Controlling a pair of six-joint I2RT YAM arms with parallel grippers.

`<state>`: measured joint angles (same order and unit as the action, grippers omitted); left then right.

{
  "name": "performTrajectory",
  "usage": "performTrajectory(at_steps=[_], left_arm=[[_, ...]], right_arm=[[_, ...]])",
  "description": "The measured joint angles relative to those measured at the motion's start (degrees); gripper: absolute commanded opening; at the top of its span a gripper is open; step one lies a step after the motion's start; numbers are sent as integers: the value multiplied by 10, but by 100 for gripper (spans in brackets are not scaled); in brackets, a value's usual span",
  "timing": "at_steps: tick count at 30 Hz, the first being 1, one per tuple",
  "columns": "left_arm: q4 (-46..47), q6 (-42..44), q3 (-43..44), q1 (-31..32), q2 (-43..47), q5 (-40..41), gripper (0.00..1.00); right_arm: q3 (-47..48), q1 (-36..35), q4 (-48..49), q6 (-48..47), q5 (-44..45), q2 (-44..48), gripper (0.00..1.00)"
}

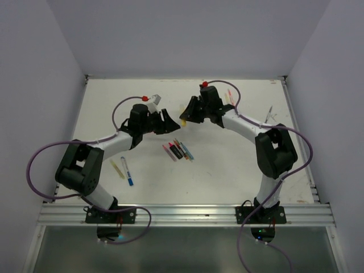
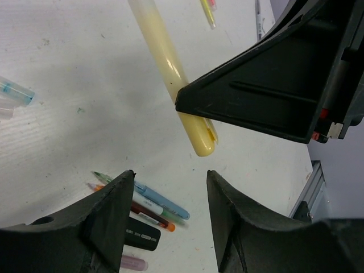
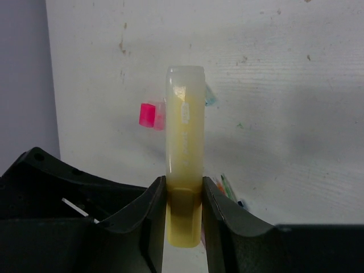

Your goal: Open the pen caps

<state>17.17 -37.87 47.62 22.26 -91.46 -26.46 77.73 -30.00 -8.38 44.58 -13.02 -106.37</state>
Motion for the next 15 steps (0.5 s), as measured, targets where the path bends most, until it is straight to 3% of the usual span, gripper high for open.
performTrajectory(at_steps=[15], left_arm=[[60,-31,4,35,-11,42,56]], right_arm=[[-34,-12,8,81,34,10,8]])
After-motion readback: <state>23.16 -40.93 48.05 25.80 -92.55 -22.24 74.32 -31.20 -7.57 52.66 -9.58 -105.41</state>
